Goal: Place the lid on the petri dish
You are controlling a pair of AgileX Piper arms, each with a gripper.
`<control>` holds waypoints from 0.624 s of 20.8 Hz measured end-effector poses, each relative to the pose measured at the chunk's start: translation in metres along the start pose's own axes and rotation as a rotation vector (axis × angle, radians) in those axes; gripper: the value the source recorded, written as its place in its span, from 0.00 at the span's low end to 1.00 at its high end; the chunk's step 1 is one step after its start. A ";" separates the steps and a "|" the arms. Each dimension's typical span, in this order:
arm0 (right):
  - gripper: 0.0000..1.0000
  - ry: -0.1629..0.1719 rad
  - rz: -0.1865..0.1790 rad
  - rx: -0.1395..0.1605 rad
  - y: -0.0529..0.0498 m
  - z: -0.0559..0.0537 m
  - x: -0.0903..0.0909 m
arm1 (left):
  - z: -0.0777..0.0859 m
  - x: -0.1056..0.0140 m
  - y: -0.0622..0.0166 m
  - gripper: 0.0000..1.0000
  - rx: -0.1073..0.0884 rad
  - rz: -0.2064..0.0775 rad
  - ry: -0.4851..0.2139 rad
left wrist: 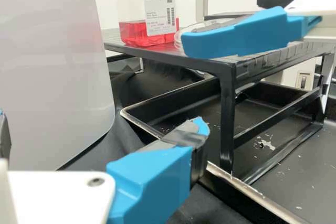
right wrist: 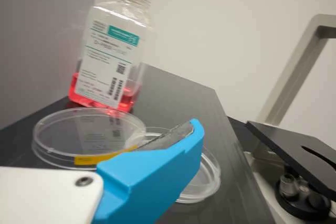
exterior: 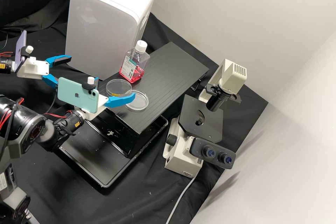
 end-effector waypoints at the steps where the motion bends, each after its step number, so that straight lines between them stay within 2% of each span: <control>1: 1.00 -0.011 0.009 0.000 0.002 0.003 0.001 | 0.000 0.000 0.0000 1.00 0.000 0.000 0.000; 5: 1.00 -0.041 0.034 0.012 0.007 0.010 0.009 | 0.000 0.000 0.0000 1.00 0.000 0.000 0.000; 7: 1.00 -0.045 0.034 0.021 0.005 0.012 0.013 | -0.001 0.000 0.0001 1.00 0.000 0.000 0.002; 11: 1.00 -0.050 0.035 0.058 0.003 0.013 0.020 | -0.001 0.000 0.0001 1.00 0.000 0.000 0.002; 13: 1.00 -0.051 0.034 0.062 0.003 0.013 0.021 | -0.001 0.000 0.0001 1.00 0.000 0.000 0.002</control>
